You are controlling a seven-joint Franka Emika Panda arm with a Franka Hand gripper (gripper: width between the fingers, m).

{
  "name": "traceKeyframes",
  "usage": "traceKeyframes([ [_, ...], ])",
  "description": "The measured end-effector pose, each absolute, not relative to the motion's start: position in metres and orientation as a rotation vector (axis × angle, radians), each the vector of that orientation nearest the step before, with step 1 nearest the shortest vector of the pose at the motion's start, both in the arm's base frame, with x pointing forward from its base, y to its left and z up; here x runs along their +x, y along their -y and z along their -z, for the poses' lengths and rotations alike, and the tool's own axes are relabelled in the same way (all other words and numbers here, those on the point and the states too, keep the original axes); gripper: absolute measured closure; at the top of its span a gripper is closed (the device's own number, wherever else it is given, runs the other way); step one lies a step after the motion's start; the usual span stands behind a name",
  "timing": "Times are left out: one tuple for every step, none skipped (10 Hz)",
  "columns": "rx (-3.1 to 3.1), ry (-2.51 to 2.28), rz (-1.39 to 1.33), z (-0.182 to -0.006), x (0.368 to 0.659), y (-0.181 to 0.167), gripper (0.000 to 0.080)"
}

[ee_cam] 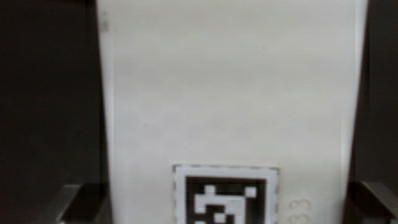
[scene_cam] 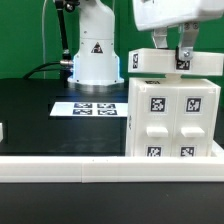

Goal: Assemble cabinet

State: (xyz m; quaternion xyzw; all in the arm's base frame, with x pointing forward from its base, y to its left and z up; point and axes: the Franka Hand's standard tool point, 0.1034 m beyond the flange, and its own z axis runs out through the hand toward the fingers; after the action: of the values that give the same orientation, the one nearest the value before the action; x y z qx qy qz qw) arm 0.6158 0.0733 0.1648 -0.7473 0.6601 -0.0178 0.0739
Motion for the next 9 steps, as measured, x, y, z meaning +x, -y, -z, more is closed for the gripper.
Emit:
traceKeyframes([
  [-2.217, -2.006, 0.046, -0.165, 0.616, -0.074, 0.0243],
  [-2.124, -2.09, 0.024, -0.164, 0.616, -0.074, 0.0243],
  [-2.086, -2.121, 0.015, -0.164, 0.616, -0.074, 0.0243],
  [-2.054, -2.147, 0.006, -0.164, 0.616, -0.076, 0.0242],
  [-2.045, -2.154, 0.002, -0.164, 0.615, -0.077, 0.0242],
  [-2.062, -2.136, 0.004, -0.164, 0.616, -0.077, 0.0067],
  [-2.067, -2.115, 0.004, -0.169, 0.617, -0.078, 0.0014],
  [-2.069, -2.098, 0.01, -0.176, 0.617, -0.079, 0.0014],
  [-2.062, -2.09, 0.016, -0.183, 0.619, -0.079, 0.0004],
])
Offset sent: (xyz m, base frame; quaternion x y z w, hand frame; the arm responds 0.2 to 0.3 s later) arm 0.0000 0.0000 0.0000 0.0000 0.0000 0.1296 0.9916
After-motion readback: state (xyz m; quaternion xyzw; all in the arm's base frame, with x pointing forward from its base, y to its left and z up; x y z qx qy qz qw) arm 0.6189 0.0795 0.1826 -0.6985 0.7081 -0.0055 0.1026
